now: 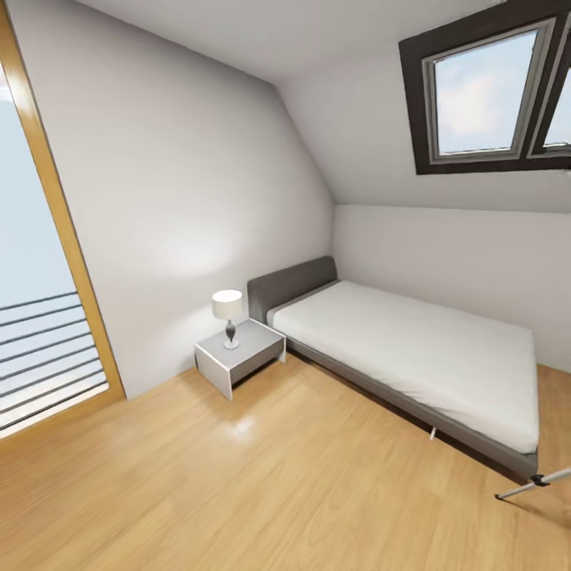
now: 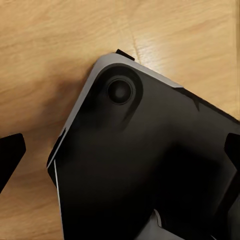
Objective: Attach the digital camera to the camera tripod in the bedroom.
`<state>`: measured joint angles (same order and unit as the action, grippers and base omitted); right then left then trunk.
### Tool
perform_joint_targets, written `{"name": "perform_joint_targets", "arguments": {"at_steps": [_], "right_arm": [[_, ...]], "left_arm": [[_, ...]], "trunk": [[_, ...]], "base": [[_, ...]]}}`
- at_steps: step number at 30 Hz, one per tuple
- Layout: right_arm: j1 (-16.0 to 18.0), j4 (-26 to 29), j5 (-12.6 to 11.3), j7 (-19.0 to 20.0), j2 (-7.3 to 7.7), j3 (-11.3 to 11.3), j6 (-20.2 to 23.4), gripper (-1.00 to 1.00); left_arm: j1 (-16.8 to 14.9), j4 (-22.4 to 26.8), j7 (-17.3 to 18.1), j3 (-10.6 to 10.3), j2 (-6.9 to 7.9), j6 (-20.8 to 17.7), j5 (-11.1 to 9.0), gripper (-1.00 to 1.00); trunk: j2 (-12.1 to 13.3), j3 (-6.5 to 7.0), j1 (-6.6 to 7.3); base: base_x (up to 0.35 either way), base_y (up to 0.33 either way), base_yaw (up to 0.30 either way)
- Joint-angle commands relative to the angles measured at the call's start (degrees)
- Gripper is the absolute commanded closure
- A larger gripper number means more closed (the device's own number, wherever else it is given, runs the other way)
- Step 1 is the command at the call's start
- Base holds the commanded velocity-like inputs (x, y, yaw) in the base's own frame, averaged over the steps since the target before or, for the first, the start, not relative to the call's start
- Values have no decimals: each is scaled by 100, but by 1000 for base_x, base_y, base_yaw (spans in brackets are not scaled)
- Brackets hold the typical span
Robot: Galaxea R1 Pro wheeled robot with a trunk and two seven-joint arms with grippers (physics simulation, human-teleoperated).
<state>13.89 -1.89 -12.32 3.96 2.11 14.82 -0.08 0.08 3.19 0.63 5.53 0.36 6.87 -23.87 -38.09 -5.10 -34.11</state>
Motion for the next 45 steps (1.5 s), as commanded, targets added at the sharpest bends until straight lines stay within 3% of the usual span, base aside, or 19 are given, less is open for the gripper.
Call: {"name": "perform_joint_targets", "arguments": {"at_steps": [1, 15, 30, 45], "right_arm": [[9, -13, -61, 27, 0, 49, -1, -100], [9, -13, -60, 25, -1, 52, -1, -100], [9, -11, -60, 18, 4, 48, 15, -100], [9, -13, -60, 17, 7, 47, 25, -100]], "left_arm": [[1, 6, 7, 45, -1, 7, 19, -100], [1, 6, 5, 45, -1, 7, 17, -100], [1, 6, 5, 45, -2, 7, 16, -100], [1, 6, 1, 45, -1, 7, 19, -100]], "trunk": [[-7, -5, -2], [-7, 40, -2], [-7, 50, -2], [-7, 50, -2]], "base": [[0, 0, -237], [0, 0, -236], [0, 0, -66], [0, 0, -225]]}}
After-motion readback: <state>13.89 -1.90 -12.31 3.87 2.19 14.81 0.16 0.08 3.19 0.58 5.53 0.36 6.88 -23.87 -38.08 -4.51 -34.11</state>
